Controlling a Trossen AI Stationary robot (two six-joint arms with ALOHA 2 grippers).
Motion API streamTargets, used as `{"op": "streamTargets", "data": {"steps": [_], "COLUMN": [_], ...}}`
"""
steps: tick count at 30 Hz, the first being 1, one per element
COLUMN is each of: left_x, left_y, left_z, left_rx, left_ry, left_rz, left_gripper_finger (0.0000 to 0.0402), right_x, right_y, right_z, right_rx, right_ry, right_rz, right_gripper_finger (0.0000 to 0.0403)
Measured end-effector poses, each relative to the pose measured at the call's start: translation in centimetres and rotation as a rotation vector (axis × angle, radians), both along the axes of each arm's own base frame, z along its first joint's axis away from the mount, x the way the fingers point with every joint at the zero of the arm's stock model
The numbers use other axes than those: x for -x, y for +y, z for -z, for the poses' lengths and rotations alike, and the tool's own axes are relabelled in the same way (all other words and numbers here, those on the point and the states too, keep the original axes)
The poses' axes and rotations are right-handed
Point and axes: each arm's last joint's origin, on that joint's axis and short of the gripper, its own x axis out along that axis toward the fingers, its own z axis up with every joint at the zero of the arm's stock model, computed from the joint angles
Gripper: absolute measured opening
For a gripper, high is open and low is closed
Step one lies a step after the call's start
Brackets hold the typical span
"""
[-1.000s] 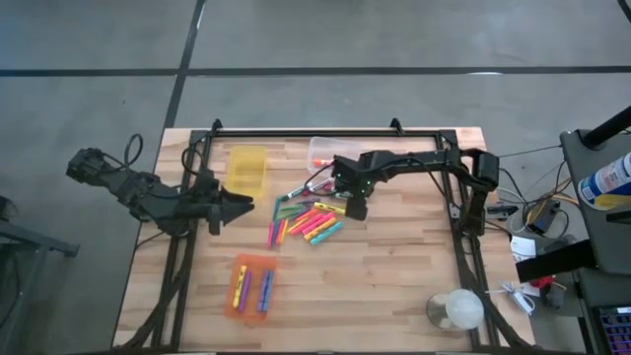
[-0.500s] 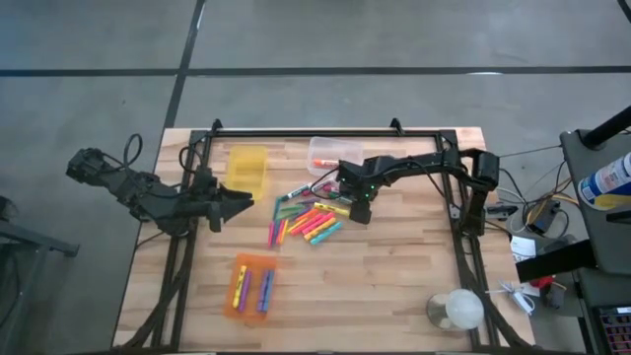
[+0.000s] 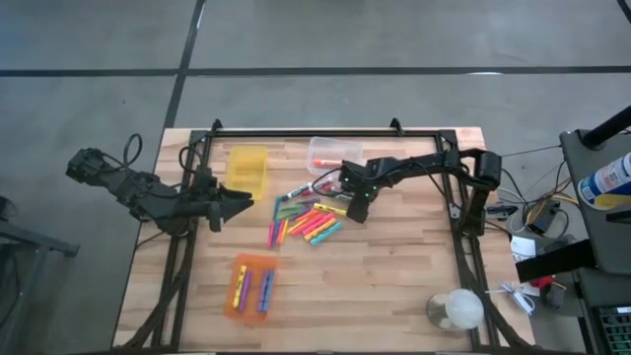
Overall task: Pick & Place Markers
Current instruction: Put the green marker into the transparent bin
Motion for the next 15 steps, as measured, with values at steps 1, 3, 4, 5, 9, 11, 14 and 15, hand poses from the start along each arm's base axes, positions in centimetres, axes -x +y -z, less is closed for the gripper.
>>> {"op": "streamTargets", "data": {"steps": [1, 3, 4, 5, 9, 11, 14, 15], "left_x": [0.0, 0.0, 0.0, 0.0, 0.0, 0.0, 0.0, 0.0], "left_y": [0.0, 0.0, 0.0, 0.0, 0.0, 0.0, 0.0, 0.0], "left_z": [0.0, 0.0, 0.0, 0.0, 0.1, 0.1, 0.1, 0.1], "left_rx": [0.0, 0.001, 0.0, -0.002, -0.007, -0.007, -0.014, -0.025], "left_ry": [0.0, 0.0, 0.001, 0.002, 0.005, 0.006, 0.01, 0.013], "left_rz": [0.0, 0.0, 0.0, 0.0, -0.003, -0.004, -0.007, -0.007], "left_gripper_finger": [0.0169, 0.0169, 0.0169, 0.0169, 0.0169, 0.0169, 0.0169, 0.0169], "right_x": [-0.1, -0.7, -1.1, -1.3, -2.1, -2.5, -3.3, -3.6], "right_y": [0.0, -0.2, -0.2, -0.2, -0.2, 0.0, 0.7, 1.0], "right_z": [-0.1, -0.5, -0.7, -1.0, -2.1, -2.7, -3.7, -4.1], "right_rx": [0.0, -0.001, -0.005, -0.016, -0.044, -0.045, -0.061, -0.064], "right_ry": [-0.001, -0.035, -0.061, -0.073, -0.114, -0.129, -0.155, -0.169], "right_rz": [0.001, -0.003, -0.006, -0.007, 0.01, 0.009, -0.015, -0.019], "right_gripper_finger": [0.0074, 0.0059, 0.0058, 0.0058, 0.0058, 0.0058, 0.0062, 0.0063]}}
